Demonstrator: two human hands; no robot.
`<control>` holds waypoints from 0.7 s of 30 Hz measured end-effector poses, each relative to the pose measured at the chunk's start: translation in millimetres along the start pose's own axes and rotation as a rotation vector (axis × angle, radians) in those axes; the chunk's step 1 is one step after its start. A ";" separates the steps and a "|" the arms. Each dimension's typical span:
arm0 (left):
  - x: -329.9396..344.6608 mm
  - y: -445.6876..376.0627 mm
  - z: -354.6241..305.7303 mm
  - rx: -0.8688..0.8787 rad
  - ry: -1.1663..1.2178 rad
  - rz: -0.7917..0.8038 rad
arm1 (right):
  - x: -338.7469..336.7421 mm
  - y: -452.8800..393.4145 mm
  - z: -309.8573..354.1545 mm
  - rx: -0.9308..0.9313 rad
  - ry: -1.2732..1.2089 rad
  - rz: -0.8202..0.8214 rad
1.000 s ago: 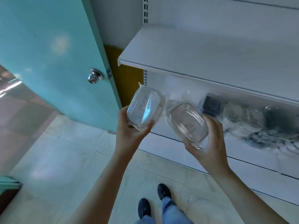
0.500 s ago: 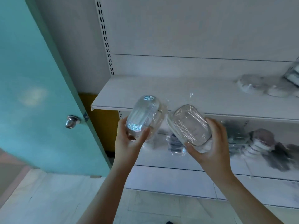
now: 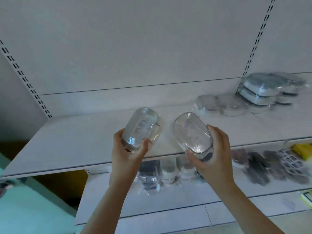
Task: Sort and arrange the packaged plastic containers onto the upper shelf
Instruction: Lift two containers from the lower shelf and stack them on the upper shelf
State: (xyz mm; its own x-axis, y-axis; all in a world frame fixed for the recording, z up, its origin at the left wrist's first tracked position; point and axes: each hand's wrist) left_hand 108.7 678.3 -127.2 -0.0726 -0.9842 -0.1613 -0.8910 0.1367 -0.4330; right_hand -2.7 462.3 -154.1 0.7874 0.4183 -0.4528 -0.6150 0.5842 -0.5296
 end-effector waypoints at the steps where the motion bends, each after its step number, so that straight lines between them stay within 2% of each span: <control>1: 15.2 -8.4 0.8 -0.003 -0.022 0.002 | -1.0 -13.0 -10.2 0.013 0.002 -0.005; 8: 105.5 -53.0 14.2 -0.043 -0.126 0.032 | -2.7 -91.0 -67.4 0.134 0.021 -0.046; 12: 136.2 -69.4 11.2 -0.042 -0.161 0.016 | -5.2 -117.3 -75.2 0.140 0.042 -0.009; 21: 190.7 -90.5 -4.2 -0.044 -0.168 0.007 | -23.2 -176.4 -97.8 0.229 0.131 -0.053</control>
State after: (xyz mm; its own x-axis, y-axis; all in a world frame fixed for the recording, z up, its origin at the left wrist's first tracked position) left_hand 173.6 477.7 -115.0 -0.0060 -0.9501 -0.3118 -0.9099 0.1346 -0.3924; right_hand 83.3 281.5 -120.3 0.7971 0.2980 -0.5252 -0.5353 0.7511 -0.3863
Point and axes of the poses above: each hand's wrist, its own y-axis away from the middle knuckle, its own x-axis out of the palm, z = x × y, and after that the axes turned 9 degrees about x, right-handed
